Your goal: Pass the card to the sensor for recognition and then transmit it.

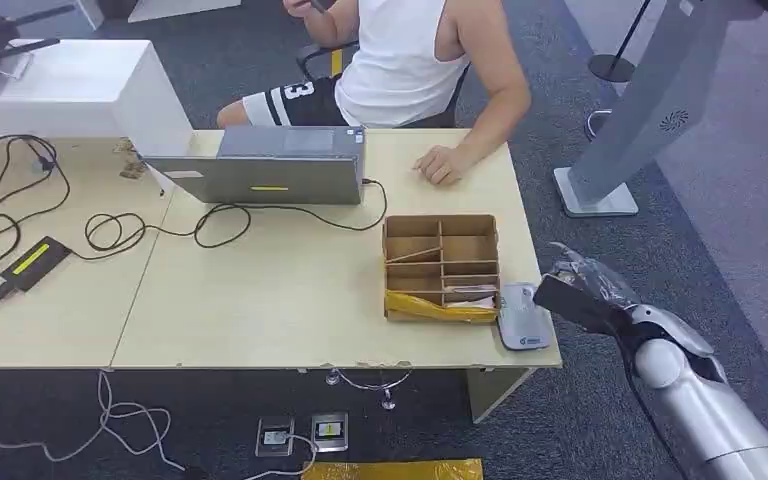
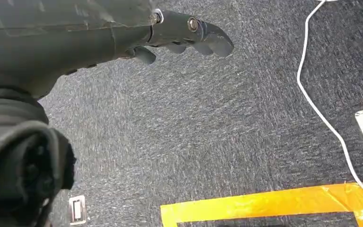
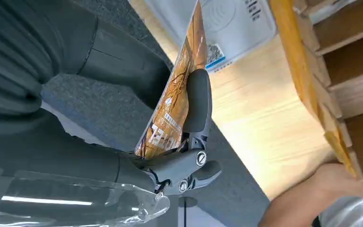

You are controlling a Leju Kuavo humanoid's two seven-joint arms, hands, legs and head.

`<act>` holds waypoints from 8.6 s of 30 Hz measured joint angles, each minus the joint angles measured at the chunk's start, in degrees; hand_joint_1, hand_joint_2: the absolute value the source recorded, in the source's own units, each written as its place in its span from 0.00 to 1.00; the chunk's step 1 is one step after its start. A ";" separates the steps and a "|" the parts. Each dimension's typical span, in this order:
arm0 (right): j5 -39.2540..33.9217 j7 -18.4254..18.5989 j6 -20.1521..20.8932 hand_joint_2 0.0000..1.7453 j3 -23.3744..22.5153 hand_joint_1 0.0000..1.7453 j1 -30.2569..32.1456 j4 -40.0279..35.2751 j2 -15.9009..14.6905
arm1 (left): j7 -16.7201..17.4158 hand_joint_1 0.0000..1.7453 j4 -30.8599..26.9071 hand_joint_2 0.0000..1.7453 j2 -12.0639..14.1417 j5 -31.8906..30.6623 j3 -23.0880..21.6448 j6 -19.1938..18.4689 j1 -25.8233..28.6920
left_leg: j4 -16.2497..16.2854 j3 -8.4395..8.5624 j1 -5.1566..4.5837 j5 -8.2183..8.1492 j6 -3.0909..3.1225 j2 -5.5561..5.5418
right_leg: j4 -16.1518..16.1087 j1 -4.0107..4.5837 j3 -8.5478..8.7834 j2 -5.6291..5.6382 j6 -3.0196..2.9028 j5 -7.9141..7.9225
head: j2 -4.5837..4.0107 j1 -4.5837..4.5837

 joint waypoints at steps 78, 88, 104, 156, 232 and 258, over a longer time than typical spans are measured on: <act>9.48 -5.46 -1.81 1.00 -2.16 1.00 -17.49 3.04 1.35 | -0.48 0.00 -0.02 0.00 0.72 -3.65 -0.68 -0.92 -0.66 | 0.01 0.00 -0.06 0.08 -0.01 0.06 | 0.02 -0.06 -0.05 0.08 0.03 0.10 | 0.00 0.00; 14.89 -11.21 -5.77 1.00 -0.06 1.00 -33.47 13.08 4.59 | -0.46 0.00 -0.15 0.00 0.46 -5.16 -2.10 -2.03 -2.09 | 0.00 -0.12 0.00 0.08 -0.01 -0.03 | 0.03 0.00 -0.05 -0.04 0.03 0.09 | 0.00 0.02; 22.23 -9.44 -7.02 1.00 7.23 1.00 -42.16 31.65 13.96 | 0.70 0.00 -0.17 0.00 0.11 -6.40 -4.42 -3.10 -3.67 | 0.01 -0.12 0.01 0.09 -0.01 -0.02 | 0.03 0.00 -0.08 -0.02 0.03 0.09 | 0.00 0.00; -13.43 -2.84 1.99 1.00 2.10 0.00 -14.70 -0.98 11.93 | 1.24 0.00 -0.17 0.00 1.01 -1.92 -5.68 -1.68 -2.94 | 0.00 -0.02 0.02 0.07 -0.02 0.02 | 0.00 0.02 -0.06 0.04 0.02 0.08 | 0.00 -0.02; 26.97 -0.33 -12.81 1.00 5.00 0.00 -0.97 0.87 12.57 | 2.45 0.00 -0.17 0.00 0.44 -2.43 -6.21 -1.97 -2.99 | -0.01 -0.06 0.01 0.07 -0.02 0.02 | 0.00 0.01 -0.06 0.04 0.02 0.08 | 0.00 0.02; 24.87 -2.75 -12.70 1.00 5.38 1.00 -2.58 5.66 14.84 | 2.97 0.00 -0.17 0.00 0.28 -2.67 -6.82 -2.73 -3.61 | -0.01 -0.05 0.01 0.07 -0.02 0.02 | 0.00 0.01 -0.06 0.03 0.02 0.08 | 0.00 0.00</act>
